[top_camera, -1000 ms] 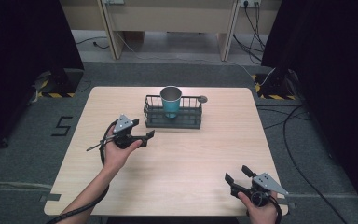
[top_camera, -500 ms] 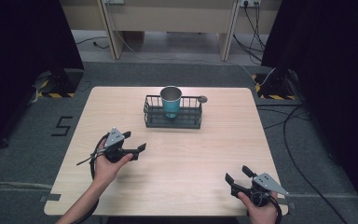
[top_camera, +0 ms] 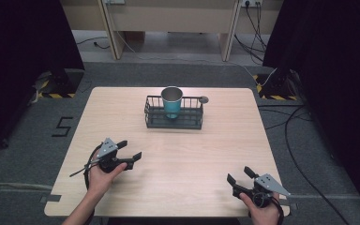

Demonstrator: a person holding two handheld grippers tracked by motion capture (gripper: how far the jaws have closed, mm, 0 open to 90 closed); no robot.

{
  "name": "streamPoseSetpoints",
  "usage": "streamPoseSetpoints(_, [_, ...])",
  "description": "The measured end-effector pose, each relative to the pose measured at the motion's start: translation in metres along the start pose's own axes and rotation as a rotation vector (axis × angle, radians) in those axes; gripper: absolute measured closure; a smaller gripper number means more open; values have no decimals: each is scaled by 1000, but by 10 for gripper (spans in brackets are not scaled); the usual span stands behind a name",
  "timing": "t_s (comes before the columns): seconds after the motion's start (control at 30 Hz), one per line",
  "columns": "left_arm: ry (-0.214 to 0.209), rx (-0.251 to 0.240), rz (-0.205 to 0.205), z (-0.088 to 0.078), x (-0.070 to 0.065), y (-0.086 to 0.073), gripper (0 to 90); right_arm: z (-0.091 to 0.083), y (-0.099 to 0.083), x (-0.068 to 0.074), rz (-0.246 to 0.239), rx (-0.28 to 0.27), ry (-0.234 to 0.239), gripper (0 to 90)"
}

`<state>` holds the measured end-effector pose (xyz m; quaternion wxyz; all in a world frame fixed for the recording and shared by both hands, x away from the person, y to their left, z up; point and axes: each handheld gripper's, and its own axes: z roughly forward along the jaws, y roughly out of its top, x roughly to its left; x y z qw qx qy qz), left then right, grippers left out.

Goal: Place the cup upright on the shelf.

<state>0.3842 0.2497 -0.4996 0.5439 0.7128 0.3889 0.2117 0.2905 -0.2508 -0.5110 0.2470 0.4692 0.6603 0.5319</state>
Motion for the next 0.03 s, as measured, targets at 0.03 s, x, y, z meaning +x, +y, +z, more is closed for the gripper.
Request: streamPoseSetpoints(0.03, [9, -11, -7, -2, 2, 1, 144, 0, 0, -1, -5, -4, -2, 200])
